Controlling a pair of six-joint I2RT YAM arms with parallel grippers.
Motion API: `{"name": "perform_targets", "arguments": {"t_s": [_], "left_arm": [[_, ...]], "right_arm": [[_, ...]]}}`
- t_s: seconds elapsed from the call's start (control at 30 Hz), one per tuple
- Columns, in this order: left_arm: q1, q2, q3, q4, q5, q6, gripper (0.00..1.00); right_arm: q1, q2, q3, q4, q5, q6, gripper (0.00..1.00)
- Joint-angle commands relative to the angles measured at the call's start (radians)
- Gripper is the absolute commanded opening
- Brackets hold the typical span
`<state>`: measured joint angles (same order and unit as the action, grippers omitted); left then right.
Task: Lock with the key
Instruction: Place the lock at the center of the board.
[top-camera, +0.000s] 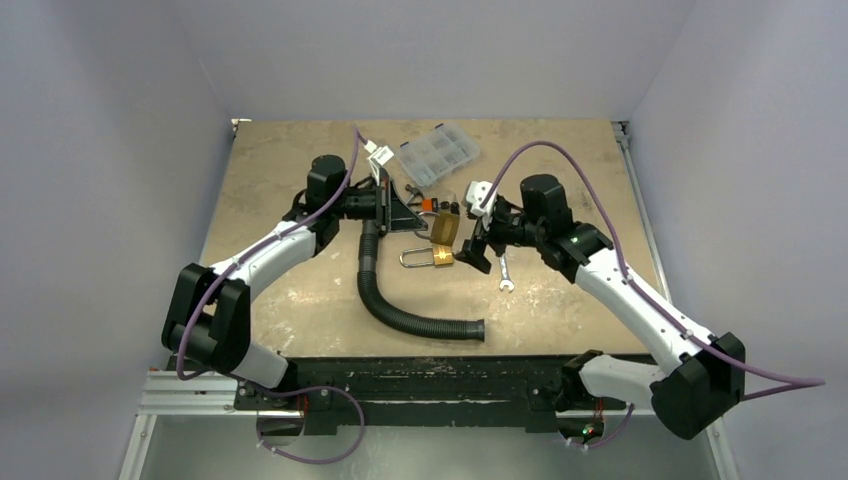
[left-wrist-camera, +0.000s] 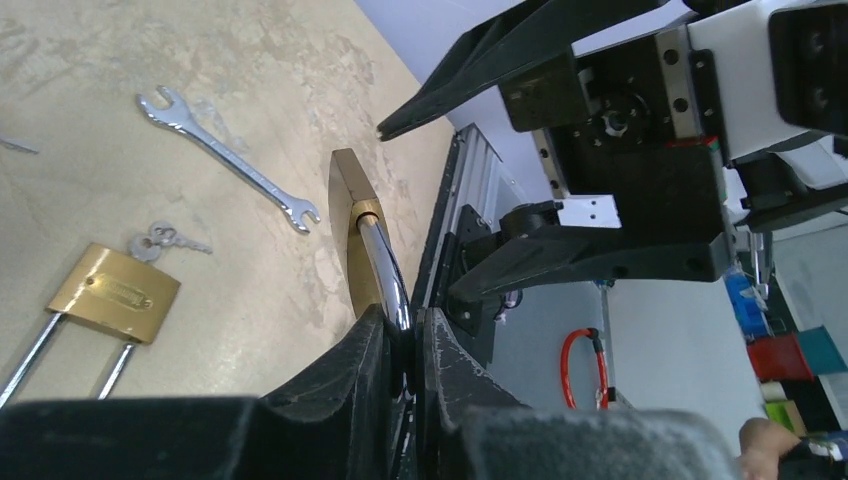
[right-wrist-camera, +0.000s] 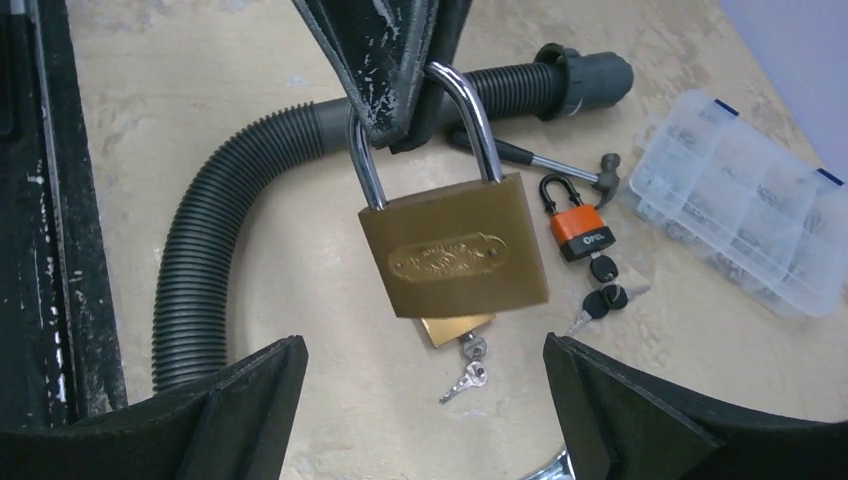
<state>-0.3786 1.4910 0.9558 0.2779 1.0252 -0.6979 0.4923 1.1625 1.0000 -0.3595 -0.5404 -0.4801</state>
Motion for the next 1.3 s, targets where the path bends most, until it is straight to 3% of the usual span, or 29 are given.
{"name": "perform_targets", "arguments": {"t_s": [0.0, 0.33, 0.63, 0.67, 0.93, 0.97, 1.03, 1.13, 1.27], "left_arm": [[-0.032, -0.032, 0.012, 0.153, 0.073, -0.041, 0.00], [-0.071, -0.030, 0.008, 0.192, 0.096, -0.064, 0.00], [-0.071, -0.030, 0.004, 0.209, 0.101, -0.078, 0.00], [-0.071, -0.030, 0.003, 0.211, 0.101, -0.080, 0.00], [-0.070, -0.028, 0.009, 0.199, 0.099, -0.061, 0.00], [-0.069, -0.028, 0.014, 0.176, 0.095, -0.045, 0.08], [-0.066, -0.028, 0.027, 0.138, 0.087, -0.012, 0.36], [-0.042, -0.035, 0.057, 0.067, 0.065, 0.040, 0.62], [-0.006, -0.063, 0.085, -0.045, -0.001, 0.146, 0.81]], "right_arm": [[0.037, -0.009, -0.027, 0.112, 0.029, -0.048, 0.99], [0.151, -0.002, -0.096, 0.241, 0.163, -0.092, 0.99], [0.155, -0.001, -0.116, 0.258, 0.207, -0.108, 0.90], [0.156, -0.002, -0.120, 0.264, 0.214, -0.110, 0.82], [0.156, -0.001, -0.107, 0.273, 0.197, -0.075, 0.53], [0.155, -0.004, -0.103, 0.269, 0.199, -0.071, 0.51], [0.150, -0.006, -0.097, 0.259, 0.205, -0.052, 0.47], [0.089, -0.004, -0.078, 0.236, 0.181, 0.002, 0.44], [-0.121, 0.052, -0.022, 0.173, 0.100, 0.047, 0.42]]}}
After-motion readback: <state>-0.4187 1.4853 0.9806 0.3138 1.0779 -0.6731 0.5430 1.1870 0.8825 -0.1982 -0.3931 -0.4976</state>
